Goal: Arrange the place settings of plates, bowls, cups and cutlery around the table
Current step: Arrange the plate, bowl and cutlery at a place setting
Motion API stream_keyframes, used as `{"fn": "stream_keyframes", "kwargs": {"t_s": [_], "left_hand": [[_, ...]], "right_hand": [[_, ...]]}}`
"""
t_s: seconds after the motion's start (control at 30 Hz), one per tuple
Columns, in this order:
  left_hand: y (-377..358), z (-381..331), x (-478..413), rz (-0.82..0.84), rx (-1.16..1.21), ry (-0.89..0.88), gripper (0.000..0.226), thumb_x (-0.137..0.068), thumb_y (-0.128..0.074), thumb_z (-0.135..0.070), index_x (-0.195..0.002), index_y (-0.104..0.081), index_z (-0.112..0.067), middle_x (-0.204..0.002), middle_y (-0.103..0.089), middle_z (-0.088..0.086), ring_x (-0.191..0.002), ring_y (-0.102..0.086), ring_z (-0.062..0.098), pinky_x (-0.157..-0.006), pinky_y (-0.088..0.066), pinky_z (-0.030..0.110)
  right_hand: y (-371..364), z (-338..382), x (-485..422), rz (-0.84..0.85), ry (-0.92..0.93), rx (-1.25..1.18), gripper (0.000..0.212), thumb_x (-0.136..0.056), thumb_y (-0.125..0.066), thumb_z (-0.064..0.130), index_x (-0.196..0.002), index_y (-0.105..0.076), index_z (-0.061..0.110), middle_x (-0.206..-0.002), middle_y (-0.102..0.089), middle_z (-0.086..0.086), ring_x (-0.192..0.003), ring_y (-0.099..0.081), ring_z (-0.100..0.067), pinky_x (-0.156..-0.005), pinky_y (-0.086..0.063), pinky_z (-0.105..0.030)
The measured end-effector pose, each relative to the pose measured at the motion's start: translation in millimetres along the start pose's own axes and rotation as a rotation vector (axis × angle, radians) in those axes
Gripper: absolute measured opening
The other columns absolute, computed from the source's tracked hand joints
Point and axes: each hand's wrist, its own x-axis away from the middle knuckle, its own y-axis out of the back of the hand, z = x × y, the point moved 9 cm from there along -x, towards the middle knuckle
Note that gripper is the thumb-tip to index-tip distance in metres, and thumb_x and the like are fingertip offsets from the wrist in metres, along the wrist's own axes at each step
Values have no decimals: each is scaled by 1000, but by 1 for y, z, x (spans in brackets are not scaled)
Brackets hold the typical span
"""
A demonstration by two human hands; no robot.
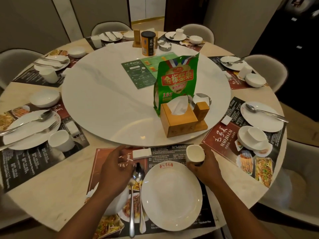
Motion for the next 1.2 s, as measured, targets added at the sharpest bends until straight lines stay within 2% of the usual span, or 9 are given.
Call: {"fn": "stream_keyframes", "kwargs": {"t_s": [0.1,0.27,0.37,0.47,0.67,0.77,0.93,1.07,1.2], "left_hand": [[10,12,0,-9,-68,21,55,-84,-71,-19,-131,-49,-37,-119,-60,-10,-104,-61,11,-87,-55,36],[25,29,3,10,-127,40,53,-84,-70,-16,-132,-53,-28,-124,-62,-5,-104,-59,10,-82,-47,23],[32,36,7,39,-198,23,49,-85,-70,-19,-132,-55,-24,-127,-63,-3,-106,-59,11,-84,-43,20],[39,42,11,62,-245,12,48,-86,-70,-20,-132,-56,-22,-128,-63,-2,-110,-61,16,-86,-44,22],[40,63,18,192,-365,2,65,-76,-77,-37,-135,-51,-23,-134,-54,-2,-117,-55,18,-94,-46,29],[34,66,24,296,-424,-44,86,-65,-80,-55,-138,-43,-29,-139,-46,-7,-121,-50,16,-97,-45,29],[18,71,37,420,-587,-133,119,-44,-72,-79,-146,-25,-39,-155,-24,-8,-139,-30,18,-111,-38,36],[8,76,44,461,-765,-153,123,-51,-75,-74,-150,-12,-40,-162,-6,0,-149,-6,28,-120,-22,46],[6,83,42,446,-825,-178,115,-60,-75,-68,-151,-10,-40,-163,-4,2,-148,-4,29,-121,-20,46]], "right_hand": [[7,8,12,-58,-12,34,91,-65,-88,39,-139,-38,24,-132,-46,1,-122,-47,-16,-98,-47,-39],[14,77,50,-296,279,155,49,-81,-75,21,-125,-53,18,-122,-54,-2,-113,-48,-11,-89,-48,-30],[-21,113,69,-181,403,191,24,-84,-69,17,-107,-62,19,-101,-60,4,-94,-55,-10,-79,-51,-26],[-63,120,83,15,346,201,12,-87,-66,20,-97,-64,27,-89,-60,14,-82,-56,-1,-71,-47,-17],[-79,91,93,41,120,231,15,-88,-67,21,-101,-68,28,-96,-68,12,-81,-59,-2,-74,-43,-11],[-74,82,97,41,39,229,15,-89,-67,19,-102,-70,25,-99,-72,7,-83,-61,-3,-80,-46,-16],[-100,98,113,152,112,280,19,-89,-67,27,-108,-67,30,-101,-67,15,-88,-57,-1,-79,-39,-10],[-127,123,126,252,178,314,26,-89,-66,34,-116,-62,33,-114,-61,13,-103,-51,-4,-83,-34,-11],[-159,140,135,366,285,479,39,-87,-69,36,-125,-59,31,-129,-58,7,-117,-50,-11,-98,-37,-20]]}}
